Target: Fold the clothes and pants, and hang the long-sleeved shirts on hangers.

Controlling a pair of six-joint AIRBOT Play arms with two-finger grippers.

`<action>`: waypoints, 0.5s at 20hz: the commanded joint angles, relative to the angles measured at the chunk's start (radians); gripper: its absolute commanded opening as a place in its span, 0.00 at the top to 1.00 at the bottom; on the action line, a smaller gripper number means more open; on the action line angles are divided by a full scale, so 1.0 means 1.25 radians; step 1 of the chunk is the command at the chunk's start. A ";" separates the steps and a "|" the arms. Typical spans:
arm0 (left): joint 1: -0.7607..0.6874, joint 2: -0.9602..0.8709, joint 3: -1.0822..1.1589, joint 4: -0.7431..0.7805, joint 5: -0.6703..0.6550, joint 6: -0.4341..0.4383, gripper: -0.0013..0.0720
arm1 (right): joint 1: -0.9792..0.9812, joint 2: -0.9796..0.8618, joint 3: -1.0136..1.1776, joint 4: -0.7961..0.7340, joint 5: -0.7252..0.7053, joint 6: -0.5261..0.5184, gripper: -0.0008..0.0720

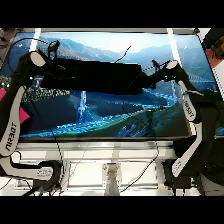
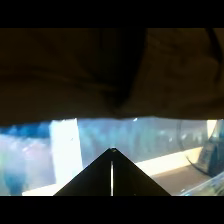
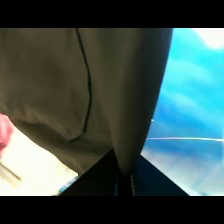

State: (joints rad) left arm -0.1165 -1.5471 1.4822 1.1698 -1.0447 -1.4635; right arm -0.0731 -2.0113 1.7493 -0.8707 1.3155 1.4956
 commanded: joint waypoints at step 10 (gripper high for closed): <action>-0.418 -0.220 0.000 -0.096 0.320 -0.146 0.98 | -0.393 0.254 0.040 -0.047 0.396 -0.092 0.97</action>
State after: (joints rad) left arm -0.5110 -1.7592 1.4818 1.1118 -0.8089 -1.6234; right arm -0.4808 -1.7584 1.7695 -0.9718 1.7184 1.3952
